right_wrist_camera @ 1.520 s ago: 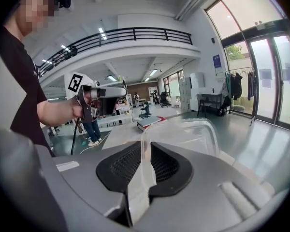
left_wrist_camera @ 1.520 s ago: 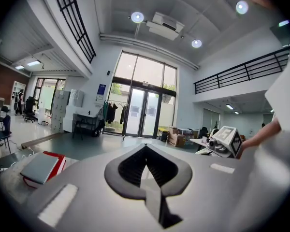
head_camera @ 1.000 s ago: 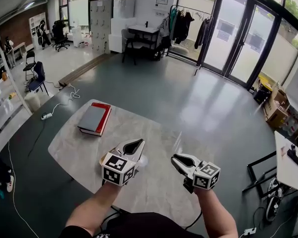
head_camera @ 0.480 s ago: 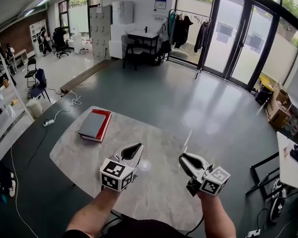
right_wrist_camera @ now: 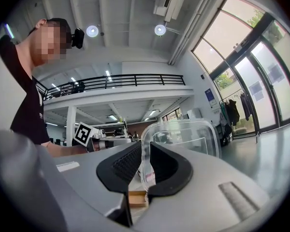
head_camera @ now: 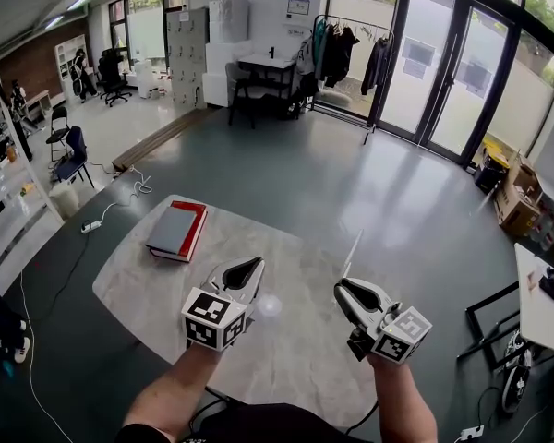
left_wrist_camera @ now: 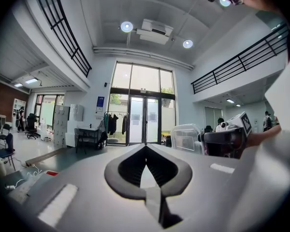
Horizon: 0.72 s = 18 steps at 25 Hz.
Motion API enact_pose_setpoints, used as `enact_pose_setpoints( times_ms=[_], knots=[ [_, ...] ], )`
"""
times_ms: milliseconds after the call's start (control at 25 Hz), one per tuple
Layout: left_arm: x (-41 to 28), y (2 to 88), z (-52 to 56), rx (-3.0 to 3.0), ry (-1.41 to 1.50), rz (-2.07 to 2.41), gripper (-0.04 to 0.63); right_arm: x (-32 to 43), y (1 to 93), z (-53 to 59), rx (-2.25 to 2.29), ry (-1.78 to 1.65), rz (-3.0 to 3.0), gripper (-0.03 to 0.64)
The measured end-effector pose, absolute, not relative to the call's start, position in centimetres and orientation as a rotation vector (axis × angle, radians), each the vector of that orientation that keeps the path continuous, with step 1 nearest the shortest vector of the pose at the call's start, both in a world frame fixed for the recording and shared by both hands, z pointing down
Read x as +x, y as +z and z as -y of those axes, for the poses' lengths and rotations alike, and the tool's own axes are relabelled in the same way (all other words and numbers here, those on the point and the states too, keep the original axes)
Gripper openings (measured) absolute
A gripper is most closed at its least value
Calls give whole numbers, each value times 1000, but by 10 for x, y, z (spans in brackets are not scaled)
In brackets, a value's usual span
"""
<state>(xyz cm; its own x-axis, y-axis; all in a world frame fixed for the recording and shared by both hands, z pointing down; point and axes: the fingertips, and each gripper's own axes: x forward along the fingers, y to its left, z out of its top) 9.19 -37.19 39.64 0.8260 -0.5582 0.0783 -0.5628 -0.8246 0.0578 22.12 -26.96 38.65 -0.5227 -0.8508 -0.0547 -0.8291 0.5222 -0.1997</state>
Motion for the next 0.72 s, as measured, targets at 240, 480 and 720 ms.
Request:
enact_pose_setpoints(
  times_ms=[240,480,720],
  knots=[
    [89,391,377,2928,79,916,3,227,378,273,-1489,-177,-2598,66],
    [86,393,382,2925,78,916,3,224,383,280,-1495,-190,-2595,66],
    [90,392,384,2926,83,915,3,231,381,283,-1505,-192,-2577,66]
  ],
)
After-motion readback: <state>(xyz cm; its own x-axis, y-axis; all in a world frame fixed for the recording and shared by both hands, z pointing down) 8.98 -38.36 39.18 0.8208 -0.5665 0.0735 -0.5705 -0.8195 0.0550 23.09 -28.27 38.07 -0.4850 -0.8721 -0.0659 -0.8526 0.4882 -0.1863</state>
